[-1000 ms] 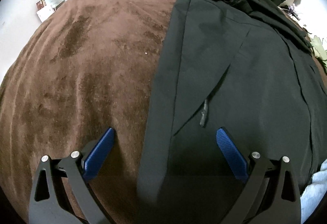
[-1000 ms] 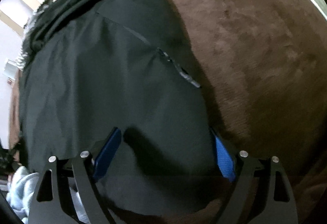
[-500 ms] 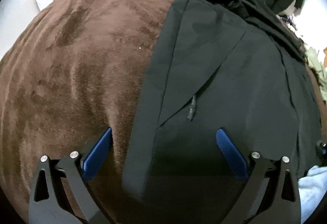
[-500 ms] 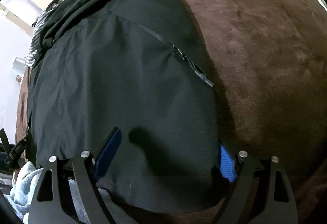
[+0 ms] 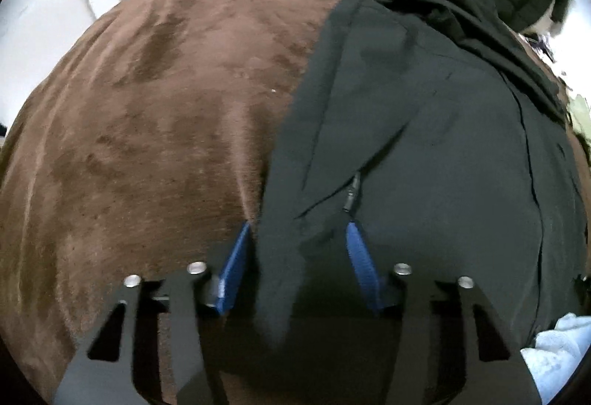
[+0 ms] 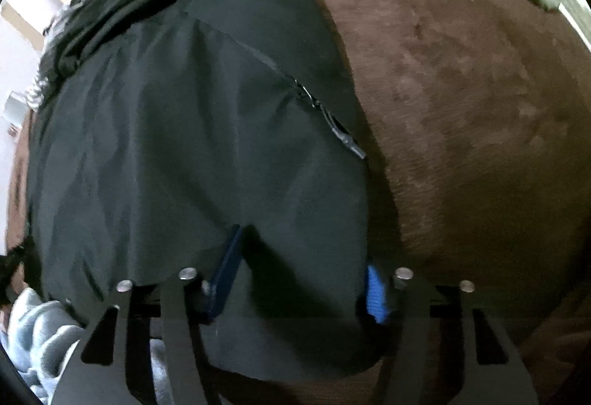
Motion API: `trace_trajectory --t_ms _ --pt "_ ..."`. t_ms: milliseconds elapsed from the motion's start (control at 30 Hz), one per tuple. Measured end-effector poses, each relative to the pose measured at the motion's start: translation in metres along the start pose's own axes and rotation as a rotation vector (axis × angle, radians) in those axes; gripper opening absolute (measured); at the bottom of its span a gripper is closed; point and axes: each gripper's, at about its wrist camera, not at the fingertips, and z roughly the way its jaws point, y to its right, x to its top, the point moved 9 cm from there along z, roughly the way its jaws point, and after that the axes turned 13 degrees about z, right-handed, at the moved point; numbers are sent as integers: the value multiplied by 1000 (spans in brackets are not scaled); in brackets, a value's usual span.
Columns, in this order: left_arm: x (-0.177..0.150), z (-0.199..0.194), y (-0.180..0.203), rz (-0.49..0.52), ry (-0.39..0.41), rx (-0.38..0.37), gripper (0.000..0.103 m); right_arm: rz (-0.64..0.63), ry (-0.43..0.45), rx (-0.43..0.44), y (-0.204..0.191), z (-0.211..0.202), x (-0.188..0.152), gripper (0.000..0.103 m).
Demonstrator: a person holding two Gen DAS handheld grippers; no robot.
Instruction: Fold large clothes
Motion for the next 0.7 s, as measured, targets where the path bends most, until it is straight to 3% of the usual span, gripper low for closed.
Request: trace_trajectory --t_ms 167,300,400,500,533,567,633,700 --pt "2 -11 1 50 0 64 34 -44 12 -29 -7 -4 1 25" --pt "1 -13 2 22 -5 26 24 -43 -3 -7 -13 -6 3 17" --pt "1 -16 6 48 -19 36 24 -47 -2 -5 -11 -8 5 17" --pt "1 -17 8 92 -26 75 47 -34 -10 4 -9 -7 7 17" --pt "0 -14 9 102 -37 86 64 -35 -10 4 -6 -8 4 17" --pt "-2 -12 8 114 -46 107 70 -37 -10 3 -4 -8 3 17" --pt "-6 -9 11 98 -54 54 70 -39 -11 1 -5 -8 2 17" --pt "-11 -4 17 50 -62 -54 70 -37 -13 2 -8 -7 3 17"
